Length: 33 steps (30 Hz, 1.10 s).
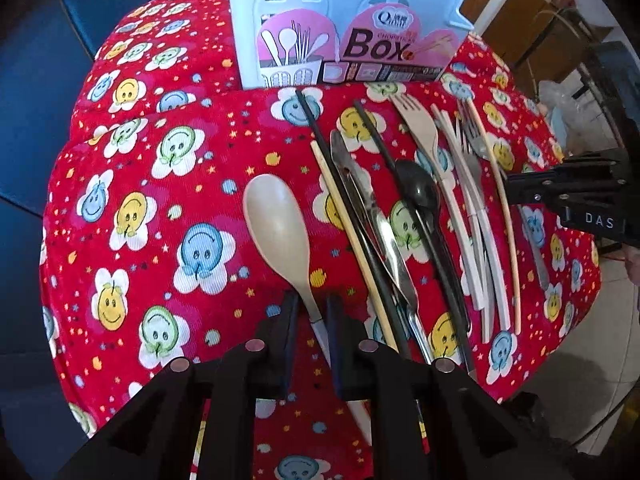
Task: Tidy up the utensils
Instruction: 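Close the left tool on the white spoon while the right tool grips the silver fork, then carry the spoon in the left tool over the blue box while the right tool carries the fork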
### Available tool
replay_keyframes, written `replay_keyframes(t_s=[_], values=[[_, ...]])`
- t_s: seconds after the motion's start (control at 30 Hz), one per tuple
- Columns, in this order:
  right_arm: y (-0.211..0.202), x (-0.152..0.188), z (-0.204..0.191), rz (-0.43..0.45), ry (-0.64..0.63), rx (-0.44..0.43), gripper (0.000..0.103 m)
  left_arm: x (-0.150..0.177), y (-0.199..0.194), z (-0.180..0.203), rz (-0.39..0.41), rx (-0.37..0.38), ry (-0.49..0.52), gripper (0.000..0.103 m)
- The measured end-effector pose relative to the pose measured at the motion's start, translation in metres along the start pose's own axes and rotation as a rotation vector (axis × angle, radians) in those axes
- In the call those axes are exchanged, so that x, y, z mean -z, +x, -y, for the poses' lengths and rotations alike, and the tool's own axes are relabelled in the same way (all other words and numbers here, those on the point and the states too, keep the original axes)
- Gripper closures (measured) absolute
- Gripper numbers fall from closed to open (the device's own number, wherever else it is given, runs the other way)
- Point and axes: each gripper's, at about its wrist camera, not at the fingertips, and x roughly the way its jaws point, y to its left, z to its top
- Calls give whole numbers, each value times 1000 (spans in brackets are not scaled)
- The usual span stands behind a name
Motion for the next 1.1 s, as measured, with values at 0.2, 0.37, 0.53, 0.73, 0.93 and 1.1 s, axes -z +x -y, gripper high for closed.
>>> replay_keyframes(t_s=[0.2,0.37,0.53,0.73,0.93,1.1], values=[[-19,10,2,217,-42,45,98,6,-9,-11,107,56,-18,97],[-33,24,2,366,-25,15,98,8,-29,-8,243,84,-16,97],[-51,36,0,551,-11,11,98,1,-43,-4,369,75,-32,97],[-67,34,-4,733,35,-7,98,-10,-61,-9,497,99,-74,97],[-85,25,0,866,67,-41,98,-27,-82,-10,626,93,-79,97],[-99,12,-2,939,75,-57,98,-52,-96,-11,680,81,-83,97]])
